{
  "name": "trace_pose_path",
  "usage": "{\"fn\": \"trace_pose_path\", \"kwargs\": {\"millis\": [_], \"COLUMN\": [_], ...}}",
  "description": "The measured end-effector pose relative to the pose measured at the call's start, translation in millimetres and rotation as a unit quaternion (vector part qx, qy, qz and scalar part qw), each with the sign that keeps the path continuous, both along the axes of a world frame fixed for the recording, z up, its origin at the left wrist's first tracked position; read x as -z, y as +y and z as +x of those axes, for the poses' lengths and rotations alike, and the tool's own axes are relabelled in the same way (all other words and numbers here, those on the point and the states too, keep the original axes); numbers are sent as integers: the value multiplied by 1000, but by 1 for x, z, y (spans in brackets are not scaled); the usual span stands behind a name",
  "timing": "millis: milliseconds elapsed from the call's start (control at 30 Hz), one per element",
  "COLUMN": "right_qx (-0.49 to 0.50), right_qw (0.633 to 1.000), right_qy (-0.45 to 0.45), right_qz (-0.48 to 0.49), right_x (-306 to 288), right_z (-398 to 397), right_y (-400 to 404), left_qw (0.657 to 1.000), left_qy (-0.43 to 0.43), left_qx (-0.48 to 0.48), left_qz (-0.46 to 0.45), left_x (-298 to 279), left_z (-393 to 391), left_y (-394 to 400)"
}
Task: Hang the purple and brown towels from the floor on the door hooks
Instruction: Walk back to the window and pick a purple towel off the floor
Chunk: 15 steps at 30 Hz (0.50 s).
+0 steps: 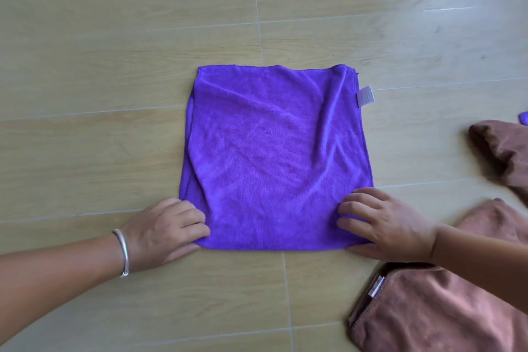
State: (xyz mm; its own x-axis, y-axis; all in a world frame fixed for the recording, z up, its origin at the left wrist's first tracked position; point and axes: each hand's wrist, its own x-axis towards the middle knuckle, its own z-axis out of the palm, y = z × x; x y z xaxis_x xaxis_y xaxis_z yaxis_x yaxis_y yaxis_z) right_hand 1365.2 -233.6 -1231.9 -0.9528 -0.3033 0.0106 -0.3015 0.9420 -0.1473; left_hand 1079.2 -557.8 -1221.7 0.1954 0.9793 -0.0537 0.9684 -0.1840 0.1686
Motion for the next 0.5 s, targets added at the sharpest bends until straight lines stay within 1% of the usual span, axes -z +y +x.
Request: {"fn": "trace_pose_path", "kwargs": {"millis": [67,167,233,300,367,433,500], "right_qx": [-11,-7,29,91,166,233,272], "right_qw": [1000,1000,1000,996,985,971,961], "right_qy": [11,8,10,18,27,20,12], "right_qz": [-10,-8,-7,-14,-33,-46,-51], "right_x": [-2,-7,-15,-34,-70,-118,-176], "right_z": [1,-1,-4,-7,-11,-17,-24], "right_y": [0,-4,-9,-11,-13,-12,-7], "left_qw": [1000,999,997,990,980,971,963], "left_qy": [-15,-28,-34,-54,-68,-66,-57], "left_qx": [9,0,-49,-121,-183,-227,-264], "left_qz": [1,-28,-41,-48,-39,-24,-11], "left_x": [-3,-16,-31,-54,-88,-133,-186], "left_z": [-4,-6,-4,0,4,4,-2], "left_y": [4,11,14,16,18,21,27]}}
